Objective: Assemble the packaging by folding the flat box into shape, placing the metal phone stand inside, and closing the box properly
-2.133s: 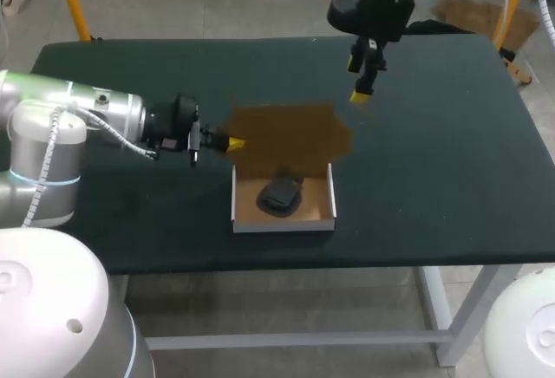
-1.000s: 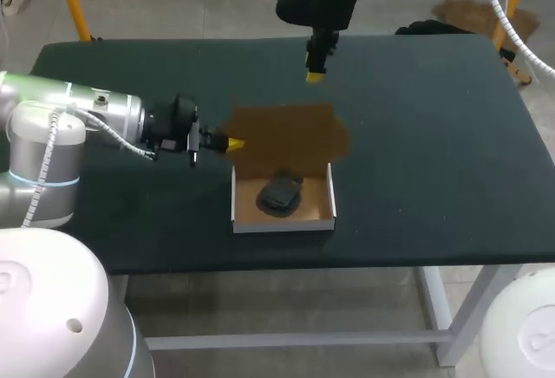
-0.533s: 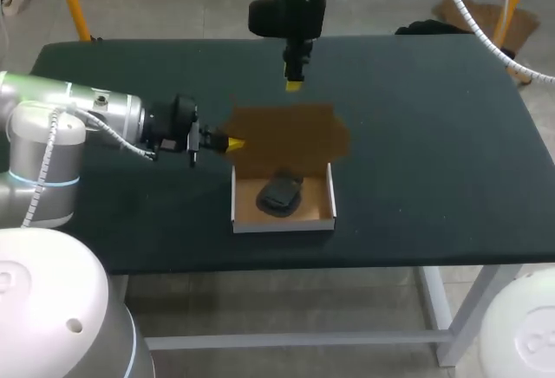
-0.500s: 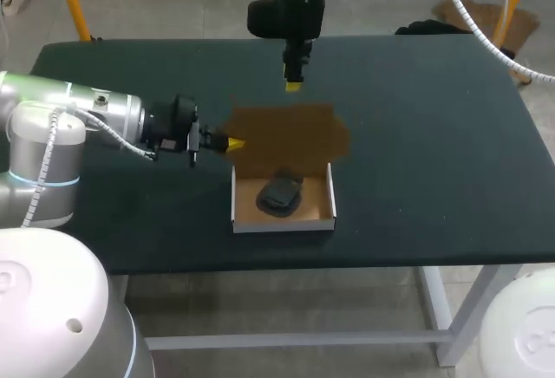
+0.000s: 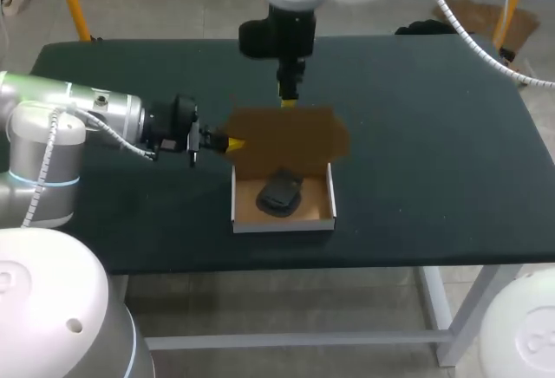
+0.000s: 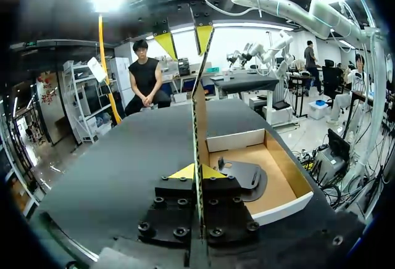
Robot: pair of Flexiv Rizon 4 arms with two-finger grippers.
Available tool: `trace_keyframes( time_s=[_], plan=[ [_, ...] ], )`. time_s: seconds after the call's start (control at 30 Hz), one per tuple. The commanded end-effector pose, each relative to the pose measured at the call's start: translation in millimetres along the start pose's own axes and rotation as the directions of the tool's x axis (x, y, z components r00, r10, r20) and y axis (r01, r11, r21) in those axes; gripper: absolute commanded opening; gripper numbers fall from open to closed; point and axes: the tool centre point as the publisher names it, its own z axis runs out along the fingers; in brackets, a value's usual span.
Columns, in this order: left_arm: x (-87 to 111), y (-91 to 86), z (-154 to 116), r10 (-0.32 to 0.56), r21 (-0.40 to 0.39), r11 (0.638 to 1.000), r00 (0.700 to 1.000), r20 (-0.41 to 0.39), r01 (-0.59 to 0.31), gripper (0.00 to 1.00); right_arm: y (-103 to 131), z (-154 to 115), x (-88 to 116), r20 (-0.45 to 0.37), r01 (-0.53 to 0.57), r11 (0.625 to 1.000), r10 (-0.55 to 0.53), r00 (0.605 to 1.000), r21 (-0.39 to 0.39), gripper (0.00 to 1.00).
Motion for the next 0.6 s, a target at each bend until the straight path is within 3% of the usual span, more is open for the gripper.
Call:
trace_keyframes(
  time_s=[0.03, 0.6],
  plan=[
    [-0.1, 1.1, -1.2, 0.001, 0.001, 1.000, 1.000, 0.000, -0.001, 0.00, -2.3, 4.7, 6.3, 0.005, 0.003, 1.000, -0.003, 1.000, -0.009, 0.36],
    [-0.1, 1.1, -1.2, 0.001, 0.001, 1.000, 1.000, 0.000, -0.001, 0.00, -1.9, 16.9, 22.4, -0.002, 0.007, 1.000, -0.007, 1.000, -0.005, 0.38]
  ],
)
